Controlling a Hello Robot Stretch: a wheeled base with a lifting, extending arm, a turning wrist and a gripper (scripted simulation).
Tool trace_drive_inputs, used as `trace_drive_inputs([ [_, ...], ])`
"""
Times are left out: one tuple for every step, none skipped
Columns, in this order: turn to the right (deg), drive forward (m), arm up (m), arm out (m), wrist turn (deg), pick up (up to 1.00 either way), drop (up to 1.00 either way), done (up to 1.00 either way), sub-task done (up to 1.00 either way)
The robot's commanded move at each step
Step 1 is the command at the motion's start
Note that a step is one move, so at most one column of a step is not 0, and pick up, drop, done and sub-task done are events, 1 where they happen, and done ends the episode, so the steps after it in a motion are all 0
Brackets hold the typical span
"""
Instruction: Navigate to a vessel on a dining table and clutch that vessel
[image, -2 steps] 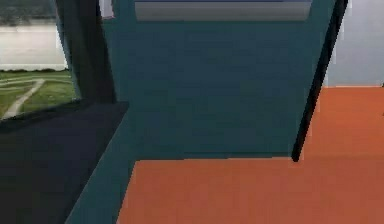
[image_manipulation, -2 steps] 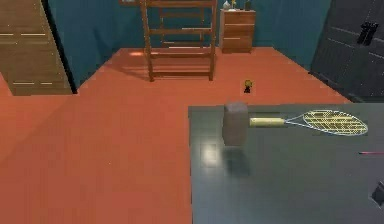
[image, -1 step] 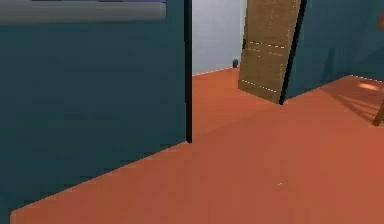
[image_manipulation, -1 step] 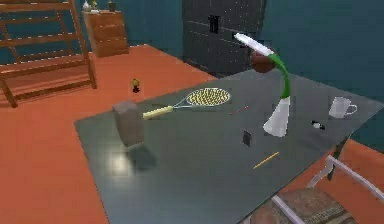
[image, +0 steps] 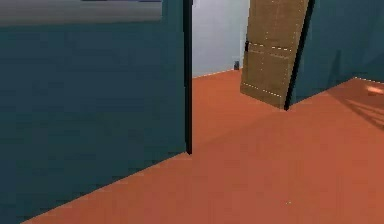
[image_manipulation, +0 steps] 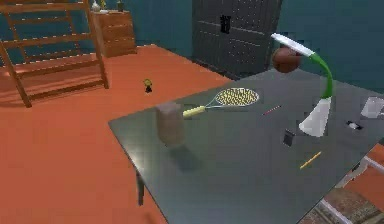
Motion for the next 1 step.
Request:
trace_drive_inputs([
  [45.0,0.00,0.00,0.00,0.0,0.00,0.00,0.00,0.00],
])
